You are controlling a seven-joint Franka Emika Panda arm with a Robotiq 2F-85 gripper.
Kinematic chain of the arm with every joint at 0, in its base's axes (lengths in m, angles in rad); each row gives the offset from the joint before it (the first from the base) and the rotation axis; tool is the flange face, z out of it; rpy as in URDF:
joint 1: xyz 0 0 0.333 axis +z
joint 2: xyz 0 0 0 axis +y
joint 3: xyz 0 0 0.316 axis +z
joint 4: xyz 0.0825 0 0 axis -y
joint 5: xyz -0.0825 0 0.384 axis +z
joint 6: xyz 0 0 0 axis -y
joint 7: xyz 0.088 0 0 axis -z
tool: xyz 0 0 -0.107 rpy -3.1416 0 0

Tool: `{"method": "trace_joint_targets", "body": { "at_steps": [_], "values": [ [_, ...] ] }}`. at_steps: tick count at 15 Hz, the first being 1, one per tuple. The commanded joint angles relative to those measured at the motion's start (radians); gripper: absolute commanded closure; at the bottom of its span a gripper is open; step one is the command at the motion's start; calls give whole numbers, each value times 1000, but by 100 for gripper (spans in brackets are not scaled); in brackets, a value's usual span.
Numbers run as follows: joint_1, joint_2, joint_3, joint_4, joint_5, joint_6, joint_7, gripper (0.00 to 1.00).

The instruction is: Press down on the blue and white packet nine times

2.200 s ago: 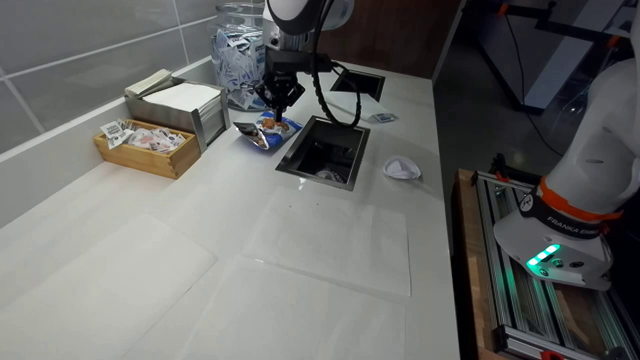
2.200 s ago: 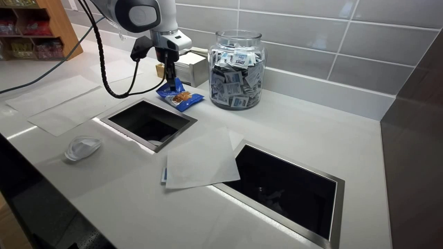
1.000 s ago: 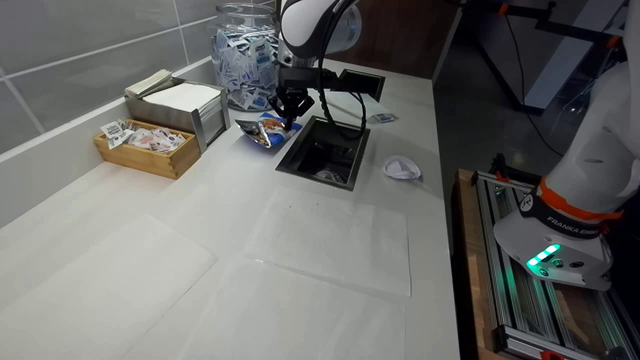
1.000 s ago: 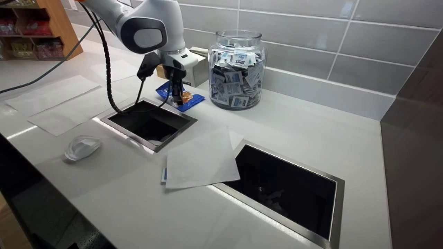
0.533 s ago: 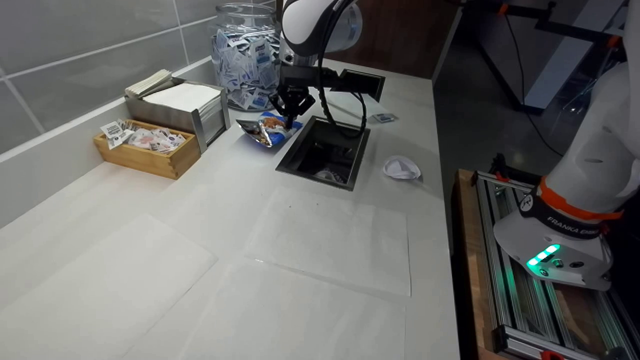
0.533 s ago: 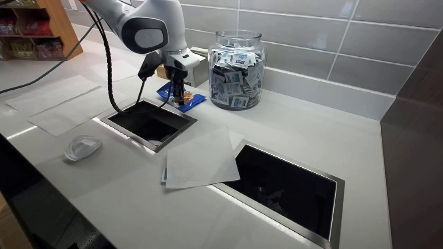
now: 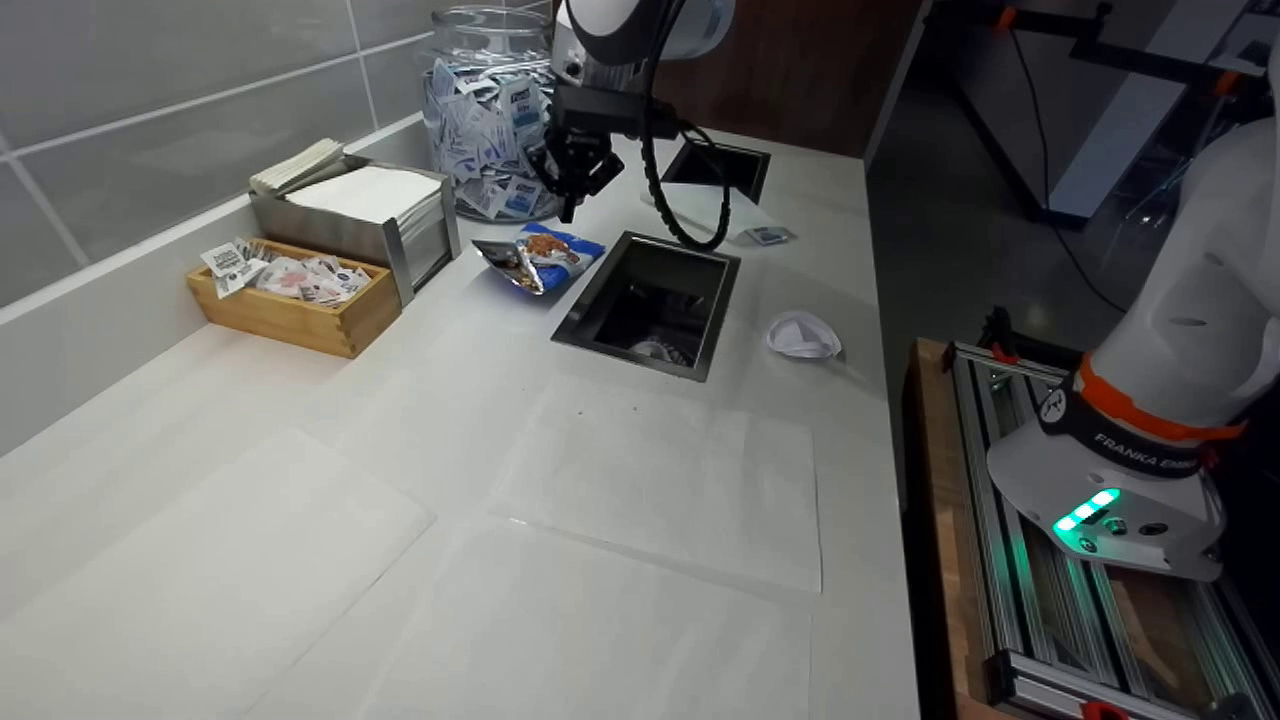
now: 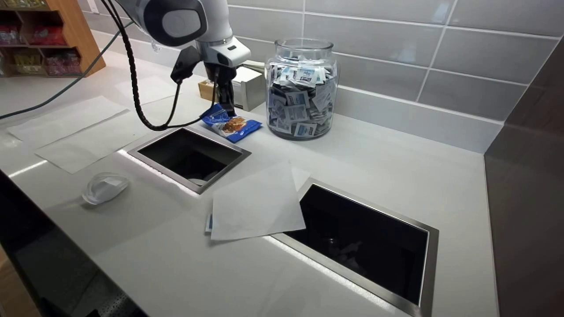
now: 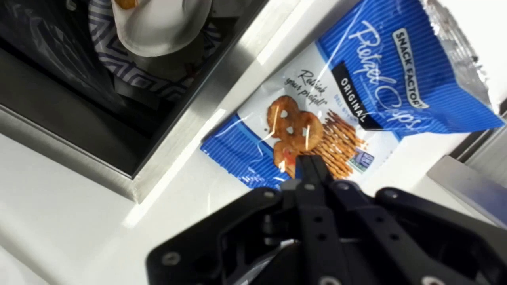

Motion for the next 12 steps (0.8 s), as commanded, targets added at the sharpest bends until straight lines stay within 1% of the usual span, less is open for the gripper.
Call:
{"method": "trace_joint_targets", "body": {
  "at_steps": [1,2,3,4,10,11,12],
  "values": [
    [24,-87,-14,-59,-46,-19,54,74],
    [22,-103,-10,-63,-44,-25,64,72],
    [23,-117,-10,-70,-50,-28,76,67],
    [24,-131,-9,-78,-54,-31,90,58],
    [26,-196,-8,-119,-117,-63,212,14],
    [25,-205,-6,-124,-127,-72,229,5],
    [23,-212,-4,-128,-136,-81,244,1]
  ]
}}
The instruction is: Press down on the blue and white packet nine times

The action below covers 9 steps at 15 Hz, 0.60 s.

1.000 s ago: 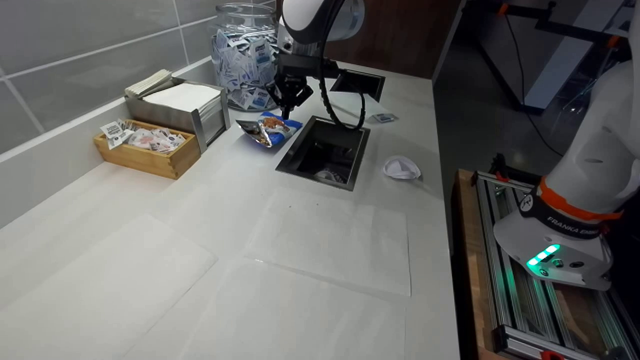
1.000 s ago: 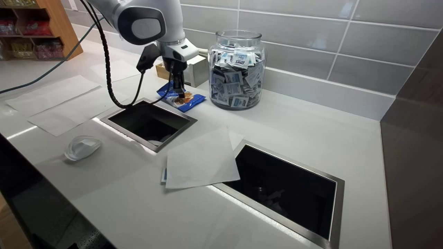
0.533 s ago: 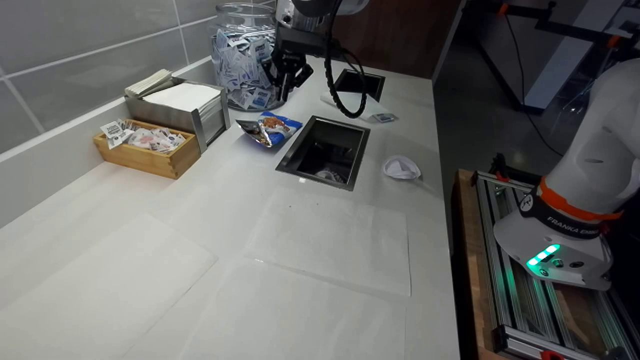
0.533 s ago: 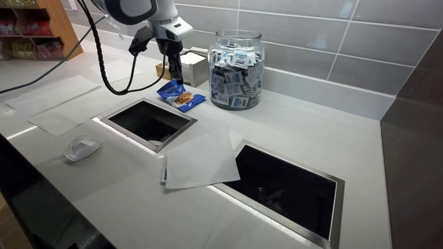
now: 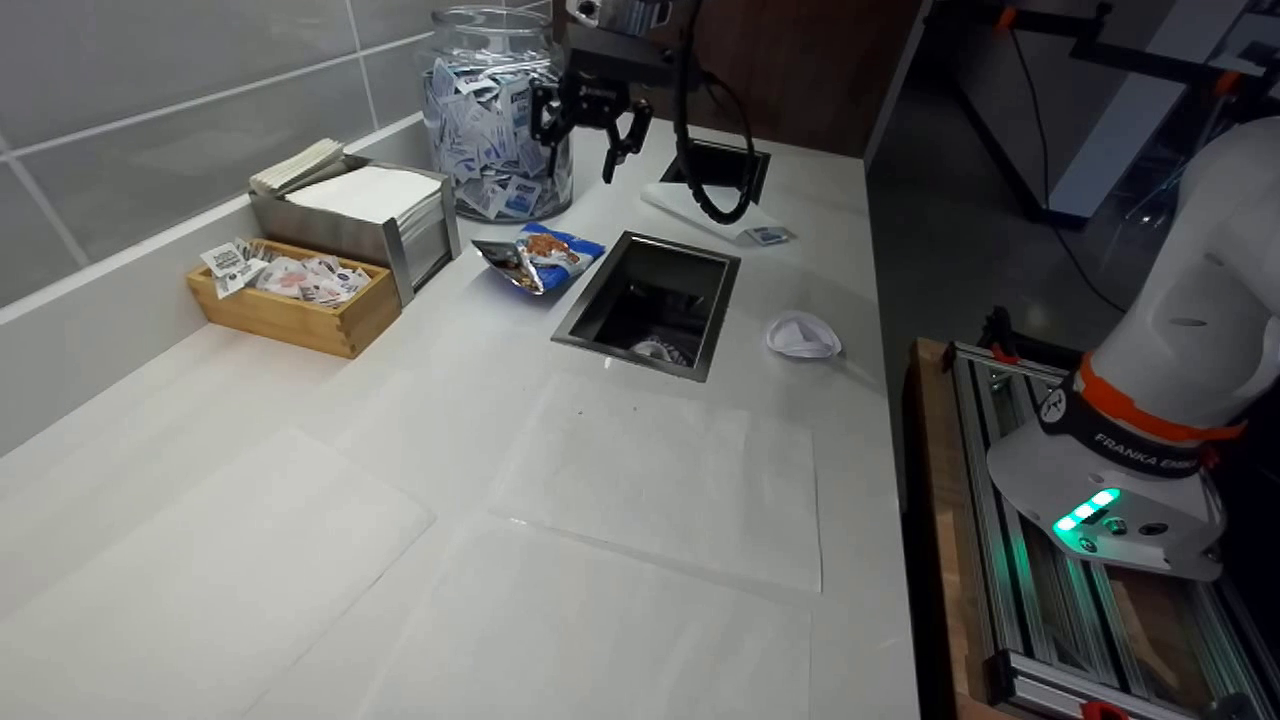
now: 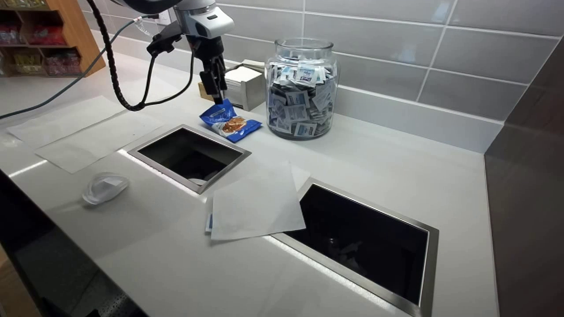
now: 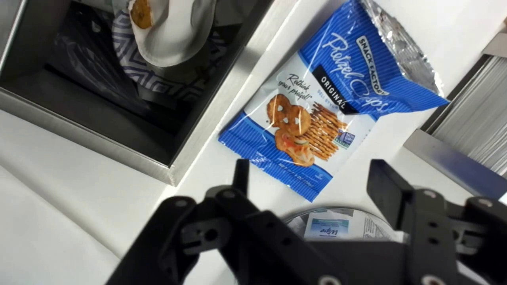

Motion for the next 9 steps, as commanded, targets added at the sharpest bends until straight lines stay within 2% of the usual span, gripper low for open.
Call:
{"method": "trace_joint_targets", "body": {
  "at_steps": [1,5,9],
  "values": [
    [6,-60,-1,-49,-48,-42,78,0],
    [5,-90,4,-65,-87,-80,144,0],
    [-11,-64,18,-29,-59,-90,110,0]
  ]
}}
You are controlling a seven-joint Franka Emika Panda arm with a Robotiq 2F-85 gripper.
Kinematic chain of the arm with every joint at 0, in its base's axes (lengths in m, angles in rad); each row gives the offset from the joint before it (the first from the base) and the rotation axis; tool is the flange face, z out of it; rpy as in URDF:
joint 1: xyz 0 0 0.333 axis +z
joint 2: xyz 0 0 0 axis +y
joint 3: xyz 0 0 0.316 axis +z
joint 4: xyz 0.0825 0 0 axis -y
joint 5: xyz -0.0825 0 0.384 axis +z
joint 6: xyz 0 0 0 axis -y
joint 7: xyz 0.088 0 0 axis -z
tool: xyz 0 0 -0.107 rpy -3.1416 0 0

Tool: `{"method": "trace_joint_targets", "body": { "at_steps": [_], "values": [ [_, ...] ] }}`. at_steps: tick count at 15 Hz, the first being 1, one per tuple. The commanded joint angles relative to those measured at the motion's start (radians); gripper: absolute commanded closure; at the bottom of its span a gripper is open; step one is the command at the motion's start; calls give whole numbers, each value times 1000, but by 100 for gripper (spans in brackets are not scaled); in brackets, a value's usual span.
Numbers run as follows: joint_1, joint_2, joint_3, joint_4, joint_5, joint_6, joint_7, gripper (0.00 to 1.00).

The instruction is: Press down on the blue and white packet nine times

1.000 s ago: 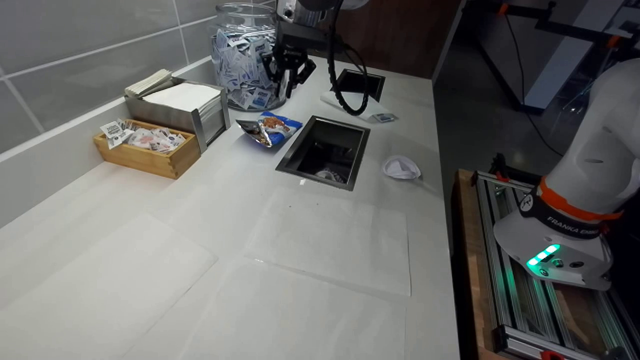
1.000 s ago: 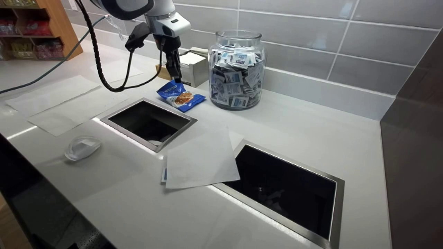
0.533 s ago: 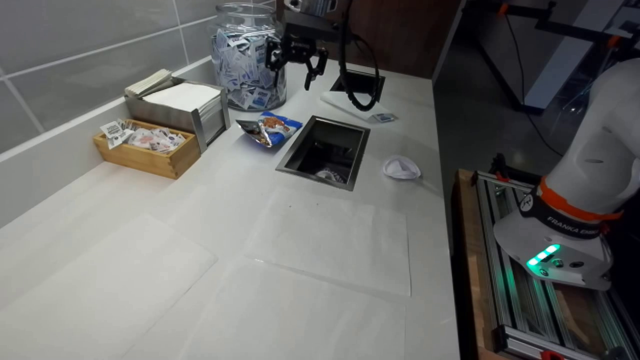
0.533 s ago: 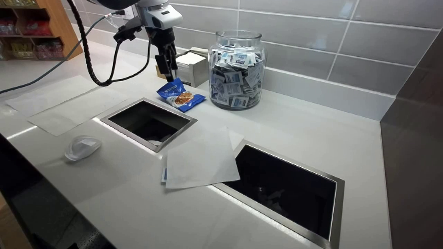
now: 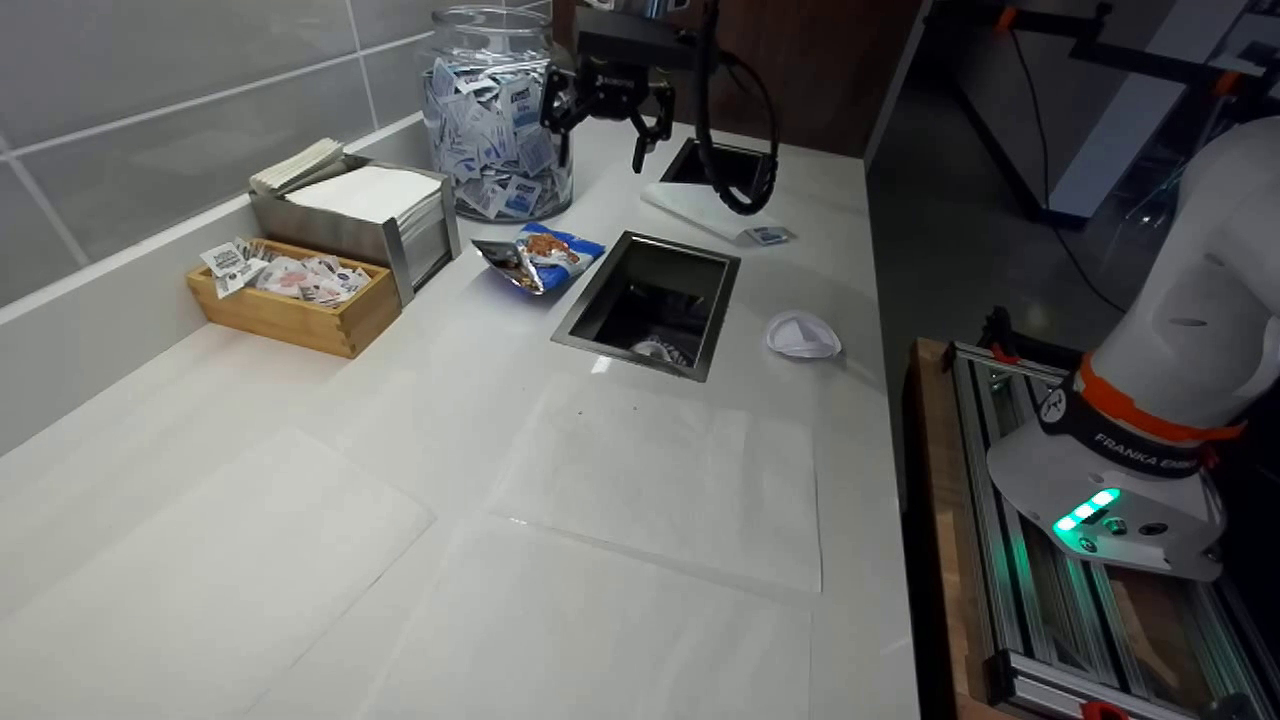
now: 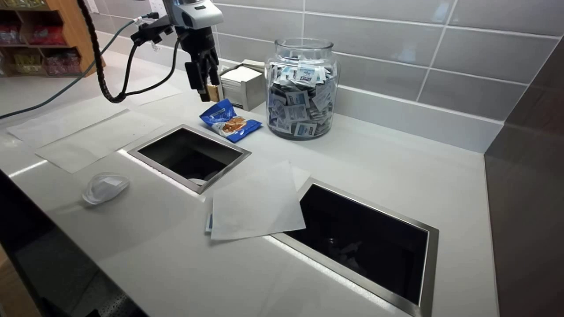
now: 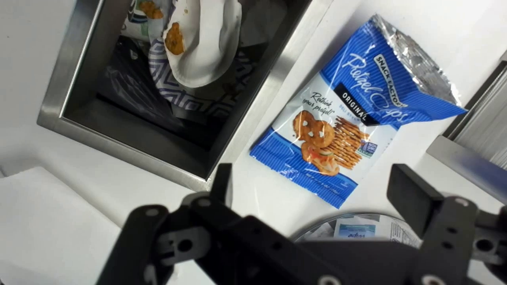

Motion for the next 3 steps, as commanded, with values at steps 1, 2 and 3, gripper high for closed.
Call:
{"method": "trace_joint_targets", "body": {
  "at_steps": [1,2,3],
  "values": [
    [-13,-3,13,0,-2,-2,3,0],
    [-13,-5,13,-3,-2,-2,3,0],
    [-13,-5,13,-4,-2,-2,4,0]
  ]
}}
